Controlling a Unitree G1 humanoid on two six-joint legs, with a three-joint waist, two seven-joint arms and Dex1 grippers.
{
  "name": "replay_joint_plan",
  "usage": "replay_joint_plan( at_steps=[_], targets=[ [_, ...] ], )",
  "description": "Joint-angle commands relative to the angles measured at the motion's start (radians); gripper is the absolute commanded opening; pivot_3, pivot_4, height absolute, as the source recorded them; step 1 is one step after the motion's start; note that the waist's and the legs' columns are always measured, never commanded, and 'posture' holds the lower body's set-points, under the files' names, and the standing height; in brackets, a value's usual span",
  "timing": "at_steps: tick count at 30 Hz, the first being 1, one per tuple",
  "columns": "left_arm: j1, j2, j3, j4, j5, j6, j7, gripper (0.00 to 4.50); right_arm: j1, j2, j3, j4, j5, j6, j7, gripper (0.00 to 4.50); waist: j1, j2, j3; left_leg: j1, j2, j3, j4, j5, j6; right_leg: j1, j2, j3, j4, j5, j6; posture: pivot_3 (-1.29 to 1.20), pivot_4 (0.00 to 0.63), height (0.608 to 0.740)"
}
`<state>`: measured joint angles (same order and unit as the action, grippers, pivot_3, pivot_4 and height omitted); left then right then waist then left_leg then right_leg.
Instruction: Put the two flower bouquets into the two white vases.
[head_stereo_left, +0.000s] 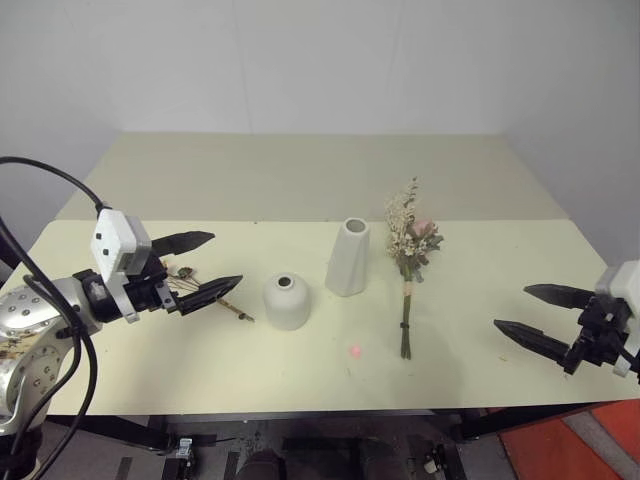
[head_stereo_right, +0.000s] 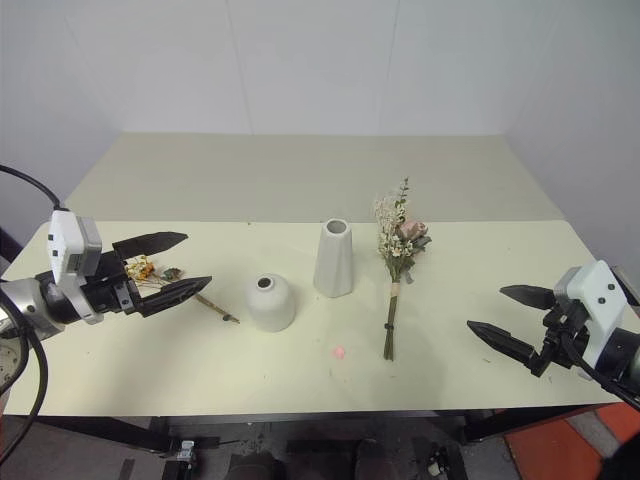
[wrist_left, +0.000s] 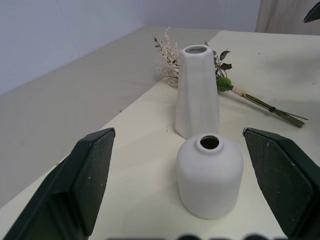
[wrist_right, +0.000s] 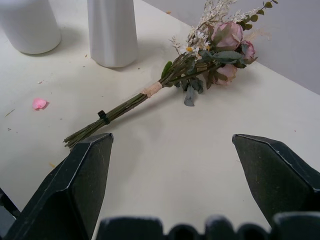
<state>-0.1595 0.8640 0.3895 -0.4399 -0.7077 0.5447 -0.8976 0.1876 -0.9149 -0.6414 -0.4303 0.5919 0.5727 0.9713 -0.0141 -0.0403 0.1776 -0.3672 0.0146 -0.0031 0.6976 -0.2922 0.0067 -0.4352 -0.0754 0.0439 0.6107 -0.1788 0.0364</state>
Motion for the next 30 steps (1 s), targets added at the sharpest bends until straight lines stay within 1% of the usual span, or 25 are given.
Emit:
replay_joint_plan(
  at_steps=[1,9,11,13,14,17,20,22,24,27,30],
  targets=[
    [-0.011,0.014,0.011,-0.009,-0.003,-0.015,-0.009,4.46,-0.024,-0.022,-0.010,-0.002,0.001,-0.010,-0.004,4.50,-0.001,0.000,0.000,0.000,0.000,0.000,0.000,0.000,0.000,0.000,0.000,0.000,0.000,0.000,0.000,0.00,0.150,0.740],
    [-0.056,0.023,-0.012,0.019,0.005,-0.020,-0.030,4.46,-0.059,-0.025,0.003,-0.008,0.028,0.051,-0.040,4.50,0.001,0.000,0.000,0.000,0.000,0.000,0.000,0.000,0.000,0.000,0.000,0.000,0.000,0.000,0.000,0.00,0.150,0.740],
    [-0.061,0.023,-0.016,0.019,0.000,-0.021,-0.042,4.46,-0.082,-0.028,0.013,-0.006,0.037,0.100,-0.077,4.50,0.001,0.000,0.000,0.000,0.000,0.000,0.000,0.000,0.000,0.000,0.000,0.000,0.000,0.000,0.000,0.00,0.150,0.740],
    [-0.067,0.027,-0.025,0.026,0.004,-0.026,-0.059,4.46,-0.154,-0.013,0.055,0.001,0.079,0.192,-0.150,4.50,-0.004,0.000,0.000,0.000,0.000,0.000,0.000,0.000,0.000,0.000,0.000,0.000,0.000,0.000,0.000,0.00,0.150,0.740],
    [-0.076,0.025,-0.034,0.037,0.008,-0.031,-0.068,4.46,-0.207,0.000,0.097,-0.003,0.110,0.258,-0.195,4.50,-0.006,0.000,0.000,0.000,0.000,0.000,0.000,0.000,0.000,0.000,0.000,0.001,0.000,0.000,0.000,0.00,0.150,0.740],
    [-0.120,0.010,-0.066,0.062,0.009,-0.038,-0.076,4.46,-0.381,0.063,0.216,0.008,0.186,0.467,-0.337,4.50,-0.011,-0.001,0.000,0.001,0.001,0.000,0.000,0.000,0.000,0.001,0.001,0.001,0.000,0.000,0.000,0.00,0.150,0.740],
    [-0.164,0.000,-0.096,0.081,-0.002,-0.046,-0.101,4.46,-0.524,0.140,0.280,0.051,0.240,0.659,-0.448,4.50,-0.008,0.000,0.000,0.001,0.001,-0.001,0.000,0.000,0.000,0.001,0.002,0.001,0.000,0.000,-0.001,0.00,0.150,0.740],
    [-0.193,0.000,-0.125,0.105,0.013,-0.057,-0.122,4.46,-0.595,0.180,0.320,0.088,0.244,0.759,-0.499,4.50,-0.005,0.000,0.000,0.000,0.000,-0.001,0.000,0.000,0.000,0.000,0.001,0.001,0.000,0.000,-0.001,0.00,0.150,0.740],
    [-0.210,-0.003,-0.142,0.120,0.023,-0.065,-0.132,4.46,-0.648,0.222,0.328,0.131,0.243,0.837,-0.540,4.50,-0.001,0.000,0.000,-0.002,0.000,-0.001,0.000,0.000,0.000,-0.002,0.001,0.000,0.000,0.000,-0.001,0.00,0.150,0.740],
    [-0.213,-0.006,-0.143,0.115,0.020,-0.069,-0.133,4.46,-0.726,0.312,0.292,0.211,0.238,0.961,-0.601,4.50,0.000,0.000,0.000,-0.003,0.000,-0.001,0.000,0.000,0.000,-0.003,0.000,0.000,0.000,0.000,-0.001,0.00,0.150,0.740],
    [-0.200,-0.007,-0.132,0.106,0.018,-0.067,-0.128,4.46,-0.760,0.371,0.270,0.265,0.224,0.990,-0.622,4.50,0.001,0.000,0.000,-0.004,0.000,-0.001,0.000,0.000,0.000,-0.003,0.000,0.000,0.000,0.001,-0.001,0.00,0.150,0.740]
  ],
)
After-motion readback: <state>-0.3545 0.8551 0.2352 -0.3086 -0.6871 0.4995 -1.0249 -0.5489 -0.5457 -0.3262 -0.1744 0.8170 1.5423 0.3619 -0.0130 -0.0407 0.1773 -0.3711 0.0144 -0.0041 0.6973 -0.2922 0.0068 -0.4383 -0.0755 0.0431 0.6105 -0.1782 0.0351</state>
